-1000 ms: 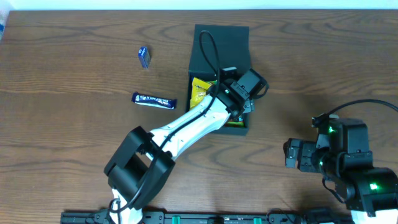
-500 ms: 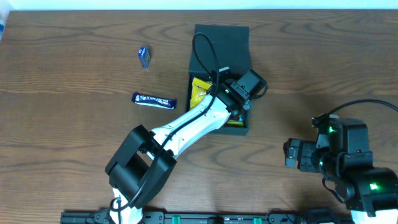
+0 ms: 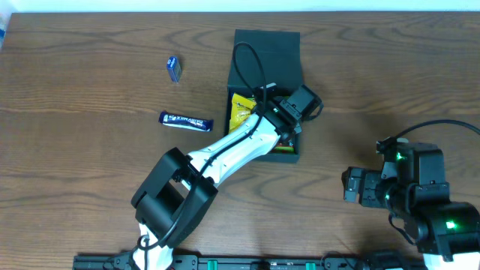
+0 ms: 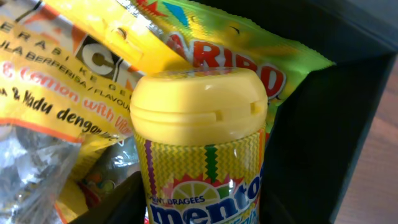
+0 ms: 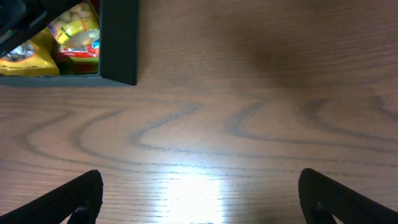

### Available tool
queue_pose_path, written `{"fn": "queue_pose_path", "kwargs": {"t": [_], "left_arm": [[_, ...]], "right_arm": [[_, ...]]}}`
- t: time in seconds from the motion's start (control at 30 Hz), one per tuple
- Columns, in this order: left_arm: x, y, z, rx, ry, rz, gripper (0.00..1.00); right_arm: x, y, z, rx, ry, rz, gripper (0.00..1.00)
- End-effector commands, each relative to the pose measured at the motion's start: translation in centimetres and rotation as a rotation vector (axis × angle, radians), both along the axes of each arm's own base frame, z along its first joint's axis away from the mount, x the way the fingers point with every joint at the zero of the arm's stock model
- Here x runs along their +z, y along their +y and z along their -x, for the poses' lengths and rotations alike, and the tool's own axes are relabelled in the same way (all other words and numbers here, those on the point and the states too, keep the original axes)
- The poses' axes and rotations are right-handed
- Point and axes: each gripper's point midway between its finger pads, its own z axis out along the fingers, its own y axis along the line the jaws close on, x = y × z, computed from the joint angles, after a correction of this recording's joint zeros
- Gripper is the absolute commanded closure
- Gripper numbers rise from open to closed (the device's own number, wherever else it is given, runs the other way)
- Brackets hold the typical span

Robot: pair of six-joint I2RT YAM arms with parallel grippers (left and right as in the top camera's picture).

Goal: Pack container
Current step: 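Hold the Mentos bottle upright in the box corner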

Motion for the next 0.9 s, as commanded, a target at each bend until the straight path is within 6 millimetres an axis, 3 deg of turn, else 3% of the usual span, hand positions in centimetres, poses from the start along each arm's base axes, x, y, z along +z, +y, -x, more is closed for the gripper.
{"fn": "queue_pose_path", "kwargs": {"t": [0.0,0.23,0.53,0.67,0.87], "left_arm": [[-0.6,-0.1,-0.4,0.004,0.007,-0.009,0.62],[-0.2,-0.7,-0.5,-0.042,0.003,-0.005,0.76],[3.4,-1.4,0.4,-0.282,0.045,-0.093,0.85],[3.3,-2.2,2.3,-0.382,0.113,-0.082,0.84],[3.1,-2.9,3.3,-0.436,0.121,-0.092,0.83]], "right_arm": [[0.1,-0.2,0.0,-0.018,-0.004,-0.006,0.01],[0.1,-0.2,0.0,-0.018,-0.004,-0.006,0.01],[0.1,-0.2,0.0,-0.018,-0.004,-0.006,0.01],[0.1,-0.2,0.0,-0.018,-0.004,-0.006,0.01],[0.1,-0.2,0.0,-0.018,-0.004,-0.006,0.01]]}}
